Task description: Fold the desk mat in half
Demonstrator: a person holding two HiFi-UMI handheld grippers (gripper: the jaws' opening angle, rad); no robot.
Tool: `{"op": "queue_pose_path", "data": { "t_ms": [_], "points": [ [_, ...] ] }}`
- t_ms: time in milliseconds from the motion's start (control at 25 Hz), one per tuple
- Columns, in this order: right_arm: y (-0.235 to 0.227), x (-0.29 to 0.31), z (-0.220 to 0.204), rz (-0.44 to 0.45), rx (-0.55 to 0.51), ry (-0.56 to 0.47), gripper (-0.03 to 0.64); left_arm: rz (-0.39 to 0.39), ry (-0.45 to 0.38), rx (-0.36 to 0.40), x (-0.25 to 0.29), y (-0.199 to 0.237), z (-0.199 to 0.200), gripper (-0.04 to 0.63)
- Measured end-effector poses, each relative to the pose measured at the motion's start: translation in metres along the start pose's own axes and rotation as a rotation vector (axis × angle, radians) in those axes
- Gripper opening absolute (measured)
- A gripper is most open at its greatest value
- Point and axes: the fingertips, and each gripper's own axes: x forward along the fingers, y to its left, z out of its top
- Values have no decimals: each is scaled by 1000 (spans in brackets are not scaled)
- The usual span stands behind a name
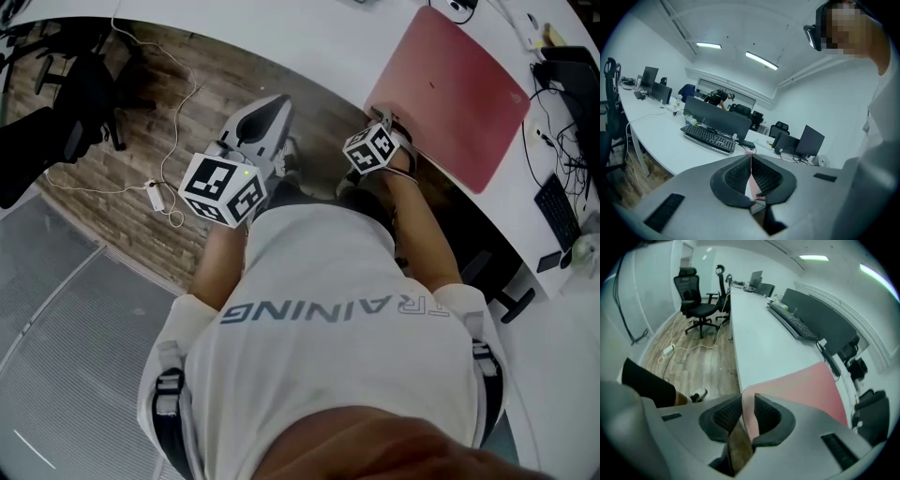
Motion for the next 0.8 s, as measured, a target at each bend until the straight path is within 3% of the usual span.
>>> {"op": "queue_pose_path", "data": {
  "t_ms": [120, 280, 520, 800],
  "points": [
    [-5, -9, 4, 37, 142, -19, 40, -6, 8, 1, 1, 3, 0, 32],
    [-13, -27, 9, 37, 260, -76, 35, -36, 17, 10, 5, -6, 3, 32],
    [-48, -69, -4, 67, 626, -266, 34, -113, 21, 60, 22, -33, 15, 32],
    [-89, -112, -51, -55, 797, -366, 34, -232, 17, 142, 55, -85, 28, 32]
  ]
}}
